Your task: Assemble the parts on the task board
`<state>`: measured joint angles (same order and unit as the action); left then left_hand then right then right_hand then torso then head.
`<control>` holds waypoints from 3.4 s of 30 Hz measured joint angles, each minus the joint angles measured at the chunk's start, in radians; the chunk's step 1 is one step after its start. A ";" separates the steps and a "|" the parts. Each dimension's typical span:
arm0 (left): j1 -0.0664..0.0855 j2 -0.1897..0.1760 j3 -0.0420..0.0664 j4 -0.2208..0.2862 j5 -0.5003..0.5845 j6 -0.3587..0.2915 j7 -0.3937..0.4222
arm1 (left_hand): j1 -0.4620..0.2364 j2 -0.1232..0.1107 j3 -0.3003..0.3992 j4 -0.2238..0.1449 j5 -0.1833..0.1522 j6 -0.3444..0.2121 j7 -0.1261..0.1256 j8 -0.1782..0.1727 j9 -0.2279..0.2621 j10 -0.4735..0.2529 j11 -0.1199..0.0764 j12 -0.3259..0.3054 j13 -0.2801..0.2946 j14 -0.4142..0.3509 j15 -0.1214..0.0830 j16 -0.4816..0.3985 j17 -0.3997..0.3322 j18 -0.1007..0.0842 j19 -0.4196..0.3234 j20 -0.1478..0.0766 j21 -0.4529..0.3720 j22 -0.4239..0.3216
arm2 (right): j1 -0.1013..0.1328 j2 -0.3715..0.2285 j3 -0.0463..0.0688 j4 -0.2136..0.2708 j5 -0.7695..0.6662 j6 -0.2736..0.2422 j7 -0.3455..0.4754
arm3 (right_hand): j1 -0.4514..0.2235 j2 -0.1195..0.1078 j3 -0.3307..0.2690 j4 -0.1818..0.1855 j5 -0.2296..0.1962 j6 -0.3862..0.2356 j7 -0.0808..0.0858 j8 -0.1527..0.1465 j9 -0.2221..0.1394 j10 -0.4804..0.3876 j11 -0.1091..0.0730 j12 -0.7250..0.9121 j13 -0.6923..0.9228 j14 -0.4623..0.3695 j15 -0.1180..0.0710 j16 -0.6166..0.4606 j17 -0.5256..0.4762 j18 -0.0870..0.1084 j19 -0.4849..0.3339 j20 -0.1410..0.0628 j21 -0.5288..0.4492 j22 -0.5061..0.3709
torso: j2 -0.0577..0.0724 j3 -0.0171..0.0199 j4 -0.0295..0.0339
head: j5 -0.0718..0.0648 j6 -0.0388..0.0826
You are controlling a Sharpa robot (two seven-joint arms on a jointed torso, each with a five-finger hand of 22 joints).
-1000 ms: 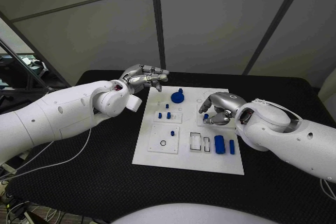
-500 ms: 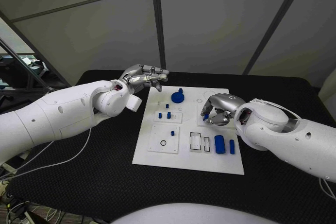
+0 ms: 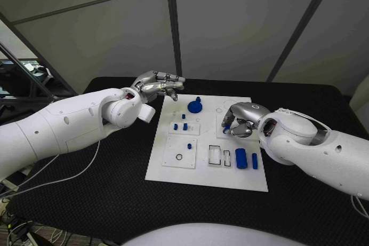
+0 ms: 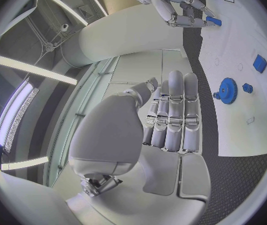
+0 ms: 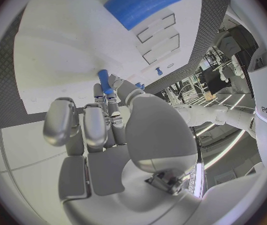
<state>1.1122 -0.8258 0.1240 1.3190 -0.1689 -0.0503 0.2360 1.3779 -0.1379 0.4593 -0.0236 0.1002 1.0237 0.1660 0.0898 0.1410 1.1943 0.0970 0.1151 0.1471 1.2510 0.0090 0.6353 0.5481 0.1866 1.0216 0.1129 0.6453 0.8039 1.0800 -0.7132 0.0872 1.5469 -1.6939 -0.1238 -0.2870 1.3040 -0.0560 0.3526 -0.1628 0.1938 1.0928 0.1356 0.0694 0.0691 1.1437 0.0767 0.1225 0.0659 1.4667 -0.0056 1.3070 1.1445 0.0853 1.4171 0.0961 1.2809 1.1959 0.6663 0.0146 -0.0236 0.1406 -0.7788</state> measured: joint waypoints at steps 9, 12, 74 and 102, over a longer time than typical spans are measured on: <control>0.000 0.000 0.000 -0.001 0.000 0.000 -0.007 | 0.000 0.000 0.000 0.000 0.000 0.000 0.000 0.000 0.000 0.000 0.000 0.000 0.000 0.000 0.000 0.000 0.000 0.000 0.000 0.000 0.000 -0.001 | 0.000 -0.002 0.000 0.001 -0.009 -0.004 -0.007 | 0.000 0.000 0.018 -0.013 0.000 0.000 0.000 0.000 0.000 0.007 0.000 -0.012 -0.001 0.000 0.000 0.000 0.000 0.000 0.004 -0.004 0.005 0.005 | 0.000 -0.0001 -0.0002 | -0.002 0.002; 0.000 0.000 0.000 -0.001 -0.001 0.000 -0.009 | 0.000 0.000 0.000 0.000 0.000 0.000 0.000 0.000 0.000 0.000 0.000 0.000 0.000 0.000 0.000 0.000 0.000 0.000 0.000 0.000 0.000 -0.001 | 0.000 -0.002 0.000 0.001 -0.013 -0.004 -0.009 | 0.000 0.000 0.018 -0.013 0.000 0.000 0.000 0.000 0.000 0.007 0.000 -0.012 -0.001 0.000 0.000 0.000 -0.001 0.000 0.004 -0.004 0.005 0.005 | 0.000 -0.0002 -0.0008 | -0.004 0.004; 0.000 0.004 -0.001 -0.007 -0.015 -0.001 -0.020 | 0.000 0.000 0.000 0.000 0.000 -0.004 0.004 0.000 0.001 -0.004 0.004 0.000 0.001 -0.004 0.004 -0.010 -0.003 0.000 0.000 0.000 -0.008 -0.004 | -0.002 0.082 -0.033 0.208 0.053 -0.080 0.048 | 0.007 0.017 0.061 -0.034 0.004 0.077 -0.026 0.008 0.017 0.141 -0.033 -0.018 0.018 0.002 -0.030 0.018 0.018 -0.016 0.045 -0.030 0.082 0.108 | 0.000 -0.0020 0.0016 | 0.030 -0.015; 0.003 0.017 -0.001 -0.024 -0.016 -0.002 -0.021 | 0.000 0.000 0.000 0.000 0.000 -0.004 0.004 0.000 0.001 -0.004 0.004 0.000 0.002 -0.004 0.004 -0.010 -0.003 0.000 0.000 0.000 -0.008 -0.004 | -0.024 0.187 -0.094 0.073 0.059 -0.056 0.104 | 0.001 0.022 0.064 -0.037 0.007 0.072 -0.024 -0.001 0.017 0.141 -0.033 -0.024 0.017 0.002 -0.030 0.018 0.017 -0.016 0.045 -0.030 0.082 0.111 | 0.000 -0.0010 -0.0002 | 0.044 -0.022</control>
<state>1.1147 -0.8086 0.1231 1.2948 -0.1845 -0.0525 0.2155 1.3779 -0.1379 0.4593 -0.0236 0.1002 1.0201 0.1696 0.0901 0.1421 1.1907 0.1006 0.1151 0.1493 1.2472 0.0128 0.6256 0.5455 0.1866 1.0216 0.1129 0.6376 0.7995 1.0557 -0.5260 -0.0071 1.6203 -1.6351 -0.1794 -0.1825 1.3048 -0.0340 0.4164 -0.1998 0.2007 1.1648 0.1119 0.0687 0.0858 1.2845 0.0434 0.0985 0.0826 1.4684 -0.0358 1.3245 1.1612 0.0696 1.4621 0.0660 1.3630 1.3065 0.6662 0.0136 -0.0238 0.1851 -0.8011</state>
